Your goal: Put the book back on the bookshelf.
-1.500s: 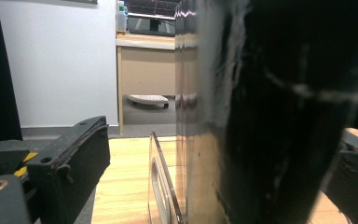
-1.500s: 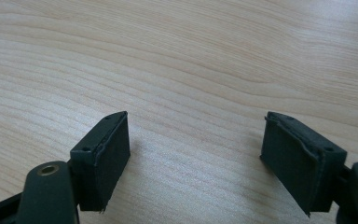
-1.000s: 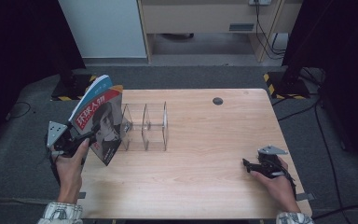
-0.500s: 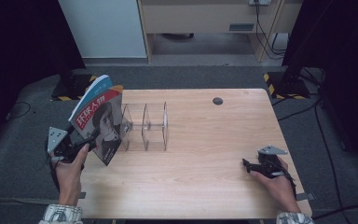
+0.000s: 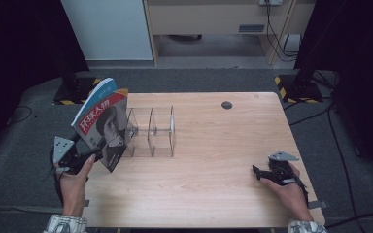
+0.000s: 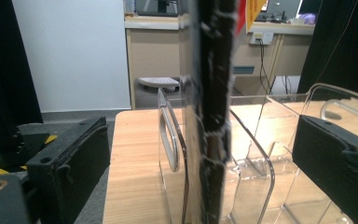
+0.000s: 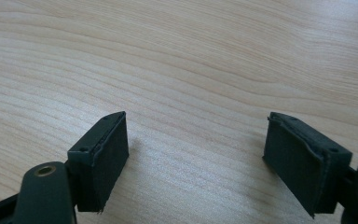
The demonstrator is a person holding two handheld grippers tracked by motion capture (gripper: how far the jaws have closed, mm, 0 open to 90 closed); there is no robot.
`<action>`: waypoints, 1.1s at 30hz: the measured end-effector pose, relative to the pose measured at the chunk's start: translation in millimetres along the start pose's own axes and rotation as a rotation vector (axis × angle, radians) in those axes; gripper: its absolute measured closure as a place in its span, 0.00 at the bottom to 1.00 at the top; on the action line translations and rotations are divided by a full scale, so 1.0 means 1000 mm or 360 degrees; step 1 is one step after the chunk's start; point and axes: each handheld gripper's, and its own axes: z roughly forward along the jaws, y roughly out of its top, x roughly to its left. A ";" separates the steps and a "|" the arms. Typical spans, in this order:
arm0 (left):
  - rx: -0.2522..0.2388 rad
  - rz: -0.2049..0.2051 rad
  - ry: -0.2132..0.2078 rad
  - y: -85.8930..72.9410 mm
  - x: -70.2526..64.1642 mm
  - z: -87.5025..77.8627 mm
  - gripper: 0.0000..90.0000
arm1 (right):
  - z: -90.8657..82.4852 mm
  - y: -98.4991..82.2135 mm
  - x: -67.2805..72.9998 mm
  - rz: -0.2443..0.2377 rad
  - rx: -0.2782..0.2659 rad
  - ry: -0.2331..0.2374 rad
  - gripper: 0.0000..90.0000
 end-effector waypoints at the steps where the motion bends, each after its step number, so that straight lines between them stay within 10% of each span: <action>1: 0.0003 -0.0006 -0.0005 -0.001 0.000 0.000 0.04 | 0.000 0.000 0.000 -0.0003 0.0002 0.0002 0.24; 33: 0.0209 -0.0031 -0.0131 -0.016 -0.013 -0.040 0.08 | 0.000 0.000 0.000 -0.0003 0.0004 0.0006 0.24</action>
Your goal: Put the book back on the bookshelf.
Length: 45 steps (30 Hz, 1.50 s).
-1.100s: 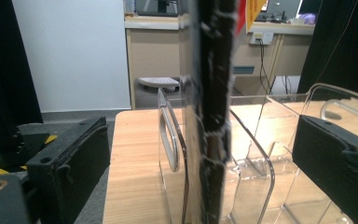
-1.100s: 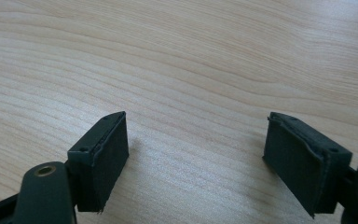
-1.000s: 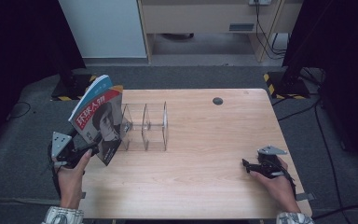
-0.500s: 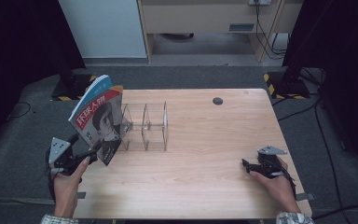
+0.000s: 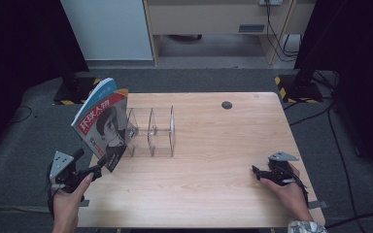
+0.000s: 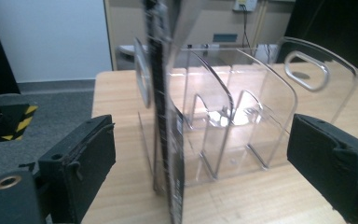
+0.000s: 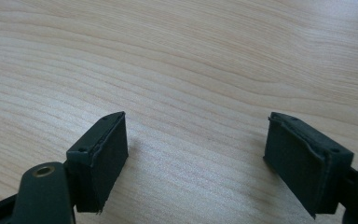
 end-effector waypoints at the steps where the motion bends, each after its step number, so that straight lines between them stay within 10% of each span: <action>1: 0.0010 0.0006 -0.0007 -0.002 -0.003 -0.002 0.08 | 0.000 0.000 0.000 0.0003 0.0003 0.0000 0.24; 14: 0.0077 0.0093 -0.0105 -0.007 -0.026 -0.005 0.09 | 0.000 0.000 0.001 0.0009 0.0002 -0.0001 0.24; 45: 0.0249 0.0271 -0.0337 0.001 -0.092 0.073 0.08 | 0.000 0.000 0.001 -0.0006 0.0002 0.0006 0.23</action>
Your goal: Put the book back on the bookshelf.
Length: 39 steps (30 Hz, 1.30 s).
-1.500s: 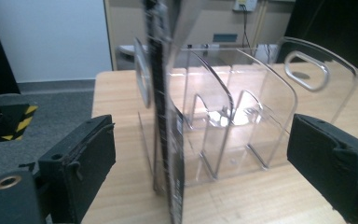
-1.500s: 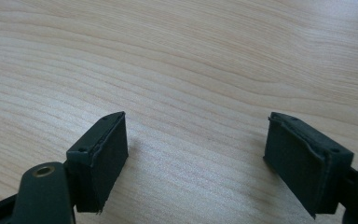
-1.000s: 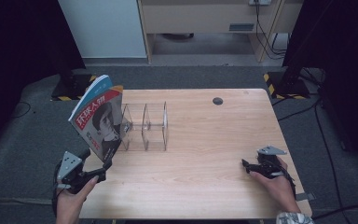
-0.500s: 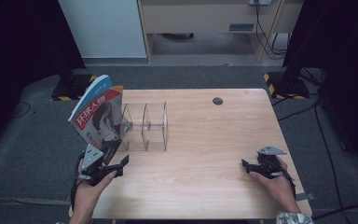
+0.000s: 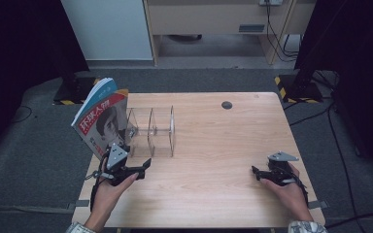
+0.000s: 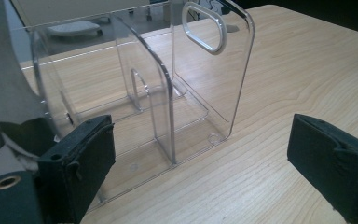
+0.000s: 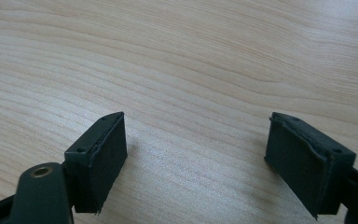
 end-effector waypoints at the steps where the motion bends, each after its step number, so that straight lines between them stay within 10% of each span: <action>1: 0.0003 0.0010 -0.0009 0.002 -0.001 0.003 0.08 | 0.000 0.000 0.000 0.0000 0.0000 0.0000 0.23; 39: 0.0214 0.0165 -0.0301 0.011 -0.064 0.068 0.02 | 0.002 0.000 0.002 -0.0008 0.0030 -0.0004 0.12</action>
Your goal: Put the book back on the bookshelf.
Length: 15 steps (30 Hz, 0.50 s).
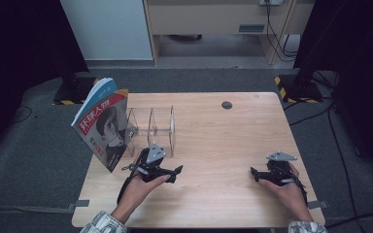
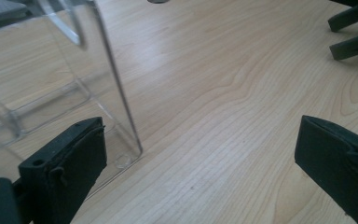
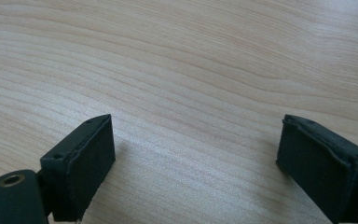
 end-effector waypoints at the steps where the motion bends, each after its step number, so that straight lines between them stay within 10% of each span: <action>1: 0.0007 0.0002 -0.0003 0.000 -0.002 0.002 0.02 | 0.000 0.000 0.000 -0.0002 0.0001 0.0000 0.12; 15: 0.0144 0.0051 -0.0088 -0.006 -0.029 0.037 0.03 | 0.000 0.000 0.001 -0.0003 0.0009 0.0000 0.10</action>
